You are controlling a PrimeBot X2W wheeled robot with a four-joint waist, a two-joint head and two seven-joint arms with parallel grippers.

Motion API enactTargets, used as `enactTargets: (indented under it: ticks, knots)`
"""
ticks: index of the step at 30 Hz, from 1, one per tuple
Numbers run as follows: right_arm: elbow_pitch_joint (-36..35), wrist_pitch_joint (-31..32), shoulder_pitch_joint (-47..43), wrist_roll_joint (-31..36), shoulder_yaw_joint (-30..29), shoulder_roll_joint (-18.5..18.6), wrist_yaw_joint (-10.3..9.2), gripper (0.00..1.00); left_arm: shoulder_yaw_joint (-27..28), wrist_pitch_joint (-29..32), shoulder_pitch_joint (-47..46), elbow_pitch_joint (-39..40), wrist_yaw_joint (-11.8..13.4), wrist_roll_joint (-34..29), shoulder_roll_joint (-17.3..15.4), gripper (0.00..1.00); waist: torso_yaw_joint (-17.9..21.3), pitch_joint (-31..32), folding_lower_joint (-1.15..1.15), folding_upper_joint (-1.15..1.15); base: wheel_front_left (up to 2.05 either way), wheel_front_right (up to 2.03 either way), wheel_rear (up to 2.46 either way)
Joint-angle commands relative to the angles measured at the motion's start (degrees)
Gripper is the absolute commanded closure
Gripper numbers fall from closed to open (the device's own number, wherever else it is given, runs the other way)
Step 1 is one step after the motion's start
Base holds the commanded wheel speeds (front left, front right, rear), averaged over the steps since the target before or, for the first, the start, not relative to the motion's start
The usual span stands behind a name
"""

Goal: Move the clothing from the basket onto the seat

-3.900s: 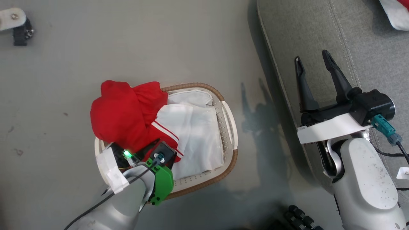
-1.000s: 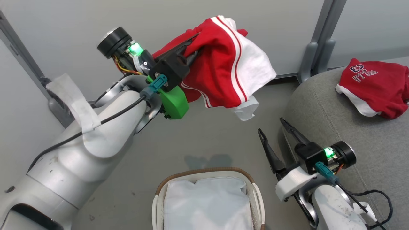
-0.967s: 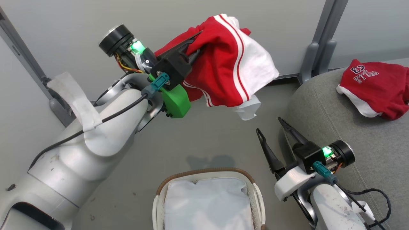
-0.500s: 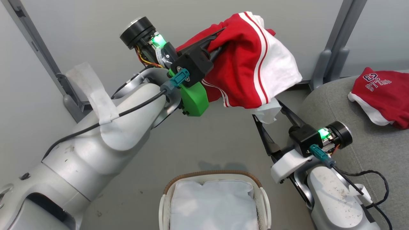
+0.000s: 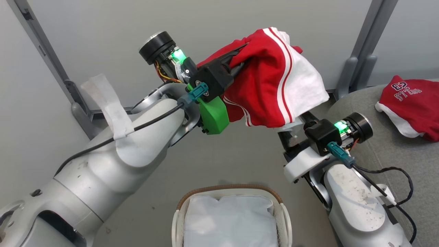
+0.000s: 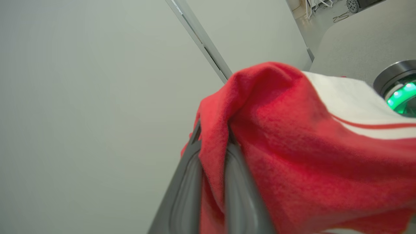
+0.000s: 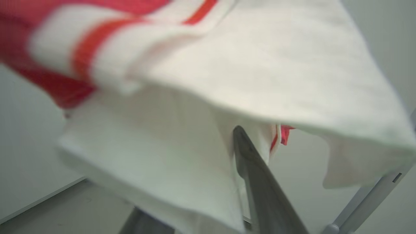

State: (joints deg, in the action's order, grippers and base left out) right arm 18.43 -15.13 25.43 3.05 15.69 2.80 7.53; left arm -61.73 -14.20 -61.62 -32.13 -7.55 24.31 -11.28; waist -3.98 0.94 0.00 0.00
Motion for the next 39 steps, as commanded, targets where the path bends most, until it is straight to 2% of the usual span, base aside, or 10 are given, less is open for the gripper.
enactTargets:
  ticks: [1,4,5,22,23,25,26,27,28,39]
  knots:
    - [0.6,0.0,0.8,-0.2,0.2,0.2,-0.08,0.75,-0.1,-0.5,0.9,-0.3,0.2,0.4,0.3,1.0,0.0,0.0,0.0,0.0,0.0,0.0,0.0]
    - [1.5,0.0,1.4,-0.4,0.4,0.2,-0.08,0.88,-0.2,-0.5,1.4,-0.7,0.2,1.1,0.3,1.0,-0.1,0.0,0.0,0.0,0.0,0.0,0.0]
    - [1.8,0.0,1.7,-0.4,0.5,0.2,-0.08,1.0,-0.3,-0.6,1.6,-0.8,0.2,1.4,0.3,1.0,-0.1,0.0,0.0,0.0,0.0,0.0,0.0]
    - [1.8,0.0,2.0,-0.6,-0.2,0.2,-0.08,1.0,1.1,-1.0,5.0,-2.8,0.2,3.5,-0.3,1.0,0.6,-0.5,0.0,0.0,0.0,0.0,0.0]
    - [1.7,0.0,1.9,-0.6,-0.3,0.2,-0.08,1.0,1.3,-1.1,5.2,-2.7,0.2,3.5,-0.2,0.96,0.6,-0.5,0.0,0.0,0.0,0.0,0.0]
    - [1.4,0.0,1.9,-0.6,-0.5,0.2,-0.08,1.0,1.9,-1.1,6.1,-2.5,0.3,4.1,0.0,0.71,0.8,-0.6,0.0,0.0,0.0,0.0,0.0]
    - [1.2,0.0,1.8,-0.7,-0.6,0.2,-0.08,1.0,2.4,-1.1,6.9,-2.3,0.3,4.6,0.1,0.5,0.8,-0.7,0.0,0.0,0.0,0.0,0.0]
    - [1.0,0.0,1.8,-0.7,-0.8,0.2,-0.08,1.0,2.8,-1.1,7.6,-2.2,0.4,4.9,0.1,0.13,0.9,-0.7,0.0,0.0,0.0,0.0,0.0]
    - [0.8,0.0,1.9,-0.6,-1.1,0.2,-0.08,1.0,3.4,-1.0,8.5,-2.0,0.4,5.2,0.2,0.0,1.1,-0.8,0.0,0.0,0.0,0.0,0.0]
    - [-1.1,0.0,2.4,0.7,-5.0,0.2,-0.08,1.0,11.1,-0.9,21.6,1.6,1.8,5.6,2.4,0.0,3.0,-1.6,0.0,0.0,0.0,0.0,0.0]
